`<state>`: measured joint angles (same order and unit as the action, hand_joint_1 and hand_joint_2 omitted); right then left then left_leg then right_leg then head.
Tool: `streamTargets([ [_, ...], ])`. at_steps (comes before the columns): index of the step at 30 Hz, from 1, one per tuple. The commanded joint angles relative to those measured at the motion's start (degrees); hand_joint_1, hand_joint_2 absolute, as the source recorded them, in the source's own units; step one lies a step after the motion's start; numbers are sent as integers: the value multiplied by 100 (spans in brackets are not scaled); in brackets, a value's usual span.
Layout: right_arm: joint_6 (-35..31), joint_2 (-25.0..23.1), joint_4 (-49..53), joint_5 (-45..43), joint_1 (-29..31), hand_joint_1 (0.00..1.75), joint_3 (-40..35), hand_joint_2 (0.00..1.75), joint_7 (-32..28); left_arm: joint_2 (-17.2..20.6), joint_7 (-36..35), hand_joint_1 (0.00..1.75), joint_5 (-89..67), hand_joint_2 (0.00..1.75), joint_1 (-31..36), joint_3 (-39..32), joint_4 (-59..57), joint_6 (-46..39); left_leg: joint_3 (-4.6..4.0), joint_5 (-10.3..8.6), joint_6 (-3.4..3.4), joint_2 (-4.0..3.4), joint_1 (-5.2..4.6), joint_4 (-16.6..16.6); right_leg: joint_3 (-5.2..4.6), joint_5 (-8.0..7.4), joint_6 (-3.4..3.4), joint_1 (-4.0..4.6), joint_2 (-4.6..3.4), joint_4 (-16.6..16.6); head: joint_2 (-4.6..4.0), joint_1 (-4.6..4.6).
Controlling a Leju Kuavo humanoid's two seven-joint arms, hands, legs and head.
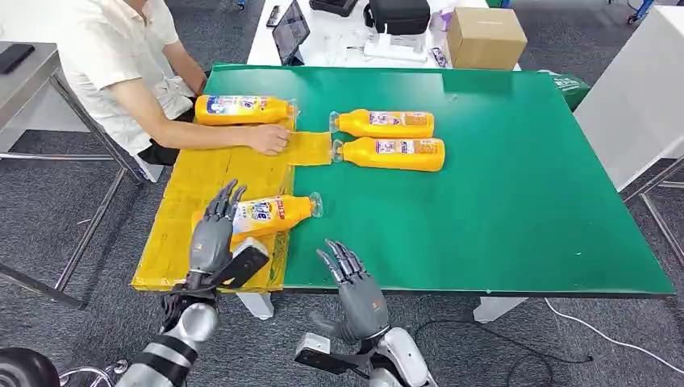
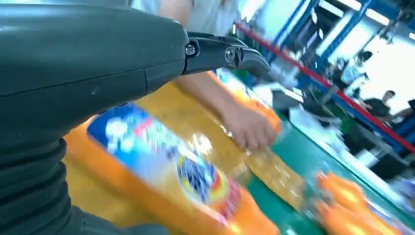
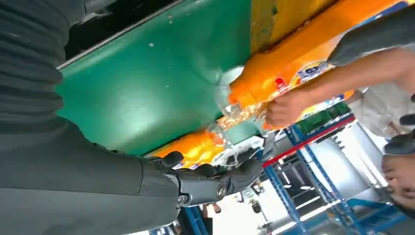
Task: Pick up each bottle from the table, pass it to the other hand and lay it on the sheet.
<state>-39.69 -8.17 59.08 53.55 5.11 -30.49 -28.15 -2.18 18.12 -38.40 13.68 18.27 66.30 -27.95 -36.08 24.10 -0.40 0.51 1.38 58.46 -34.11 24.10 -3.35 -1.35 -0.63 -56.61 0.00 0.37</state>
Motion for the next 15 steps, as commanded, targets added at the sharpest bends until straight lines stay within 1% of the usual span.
streamTargets([
  [1, -5, 429, 336, 24, -47, 0, 319, 175, 396, -152, 223, 0, 1056, 175, -875, -3, 1540, 857, 8, 5, 10, -4, -2, 0, 9, 4, 9, 2, 4, 2, 0, 0],
  [2, 19, 483, 330, -39, -11, 0, 340, 175, 392, -155, 215, 0, 1059, 175, -891, 11, 1584, 863, 16, 9, 13, -7, -2, 0, 16, 7, 13, 3, 4, 3, 0, 0],
  [3, 92, 646, 201, 272, 132, 0, 430, 175, 804, -249, 198, 0, 1406, 175, -932, -56, 1620, 1024, 13, 6, 14, -2, -2, 0, 16, 6, 10, 2, 8, 4, 0, 2],
  [4, -12, 737, 147, 538, 234, 0, 496, 175, 989, -305, 201, 0, 1539, 175, -944, -81, 1627, 1061, 14, 5, 14, -4, -3, -1, 17, 4, 9, 1, 6, 6, 0, -2],
  [5, -12, 737, 147, 538, 234, 0, 496, 175, 989, -305, 201, 0, 1539, 175, -944, -81, 1627, 1061, 6, 1, 11, -3, -3, -1, 8, 0, 5, -1, 5, 5, 0, -2],
  [7, -31, 917, -130, 774, 541, 0, 1128, 175, 1184, -540, 246, 0, 1966, 175, -922, -150, 1473, 981, 27, 9, 22, 0, -3, 0, 35, 7, 14, 4, 14, 10, 0, 0],
  [8, -31, 919, -231, 1264, 688, 0, 1751, 175, 1178, -638, 368, 0, 2203, 175, -919, -115, 1370, 834, 2, -4, 13, 7, -8, -2, 9, -2, 3, -5, 11, 4, 0, 2],
  [9, -31, 934, -307, 1218, 739, 0, 1812, 175, 1084, -640, 379, 0, 2215, 175, -914, -88, 1349, 806, 7, -3, 18, 9, -10, 0, 16, -2, 4, -6, 15, 5, 0, 2],
  [10, -31, 941, -373, 1450, 876, 0, 2327, 175, 1023, -726, 470, 0, 2506, 175, -958, -88, 1303, 669, 6, -4, 15, 2, -11, -3, 12, -5, 4, -7, 8, 6, 0, -2],
  [11, -31, 953, -436, 1493, 955, 0, 2519, 175, 943, -727, 503, 0, 2574, 175, -975, -35, 1290, 594, 16, -1, 19, 2, -14, -3, 22, -3, 7, -7, 10, 7, 0, -4],
  [15, -31, 1039, -668, 1717, 1169, 0, 2826, 175, 935, -640, 616, 0, 2661, 175, -1031, 31, 1309, 442, 13, -3, 16, 5, -17, -3, 21, -4, 4, -11, 10, 6, 0, -2],
])
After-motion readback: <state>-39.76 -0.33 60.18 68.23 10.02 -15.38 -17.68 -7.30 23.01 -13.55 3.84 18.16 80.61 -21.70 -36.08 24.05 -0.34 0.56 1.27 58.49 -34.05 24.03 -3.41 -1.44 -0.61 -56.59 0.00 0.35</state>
